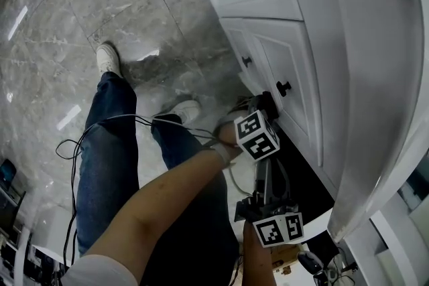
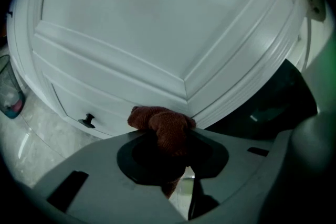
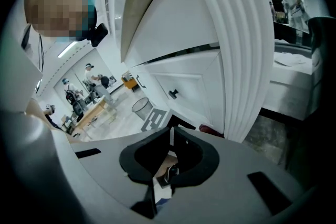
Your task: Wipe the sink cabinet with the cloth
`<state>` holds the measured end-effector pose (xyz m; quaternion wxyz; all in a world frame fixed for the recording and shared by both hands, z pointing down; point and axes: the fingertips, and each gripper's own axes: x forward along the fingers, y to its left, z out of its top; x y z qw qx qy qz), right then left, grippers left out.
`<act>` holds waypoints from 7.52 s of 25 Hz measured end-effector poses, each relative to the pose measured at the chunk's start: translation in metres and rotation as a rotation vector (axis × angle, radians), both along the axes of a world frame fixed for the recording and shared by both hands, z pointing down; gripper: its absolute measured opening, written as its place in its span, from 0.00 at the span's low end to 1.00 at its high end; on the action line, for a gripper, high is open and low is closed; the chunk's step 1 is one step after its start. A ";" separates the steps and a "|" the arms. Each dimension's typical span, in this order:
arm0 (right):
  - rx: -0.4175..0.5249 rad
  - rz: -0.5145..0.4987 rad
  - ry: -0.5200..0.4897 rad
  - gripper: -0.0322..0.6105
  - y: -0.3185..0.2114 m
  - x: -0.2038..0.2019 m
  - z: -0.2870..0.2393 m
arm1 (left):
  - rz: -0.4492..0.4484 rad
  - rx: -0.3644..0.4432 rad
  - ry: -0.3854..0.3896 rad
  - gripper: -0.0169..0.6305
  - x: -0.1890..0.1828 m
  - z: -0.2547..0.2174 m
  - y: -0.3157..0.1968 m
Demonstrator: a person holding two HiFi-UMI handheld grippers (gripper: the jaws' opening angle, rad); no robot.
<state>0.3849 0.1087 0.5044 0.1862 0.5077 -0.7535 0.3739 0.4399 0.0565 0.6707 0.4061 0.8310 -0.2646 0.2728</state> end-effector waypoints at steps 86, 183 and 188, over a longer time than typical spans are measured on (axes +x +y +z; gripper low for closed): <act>-0.005 -0.488 0.165 0.11 -0.041 -0.133 0.020 | -0.114 0.006 -0.159 0.19 -0.172 0.104 -0.045; -0.084 -0.433 0.266 0.11 -0.014 -0.076 0.071 | -0.400 -0.150 0.112 0.19 -0.099 0.128 -0.038; -0.096 -0.404 0.258 0.11 -0.009 -0.084 0.077 | -0.374 -0.094 0.119 0.19 -0.105 0.112 -0.062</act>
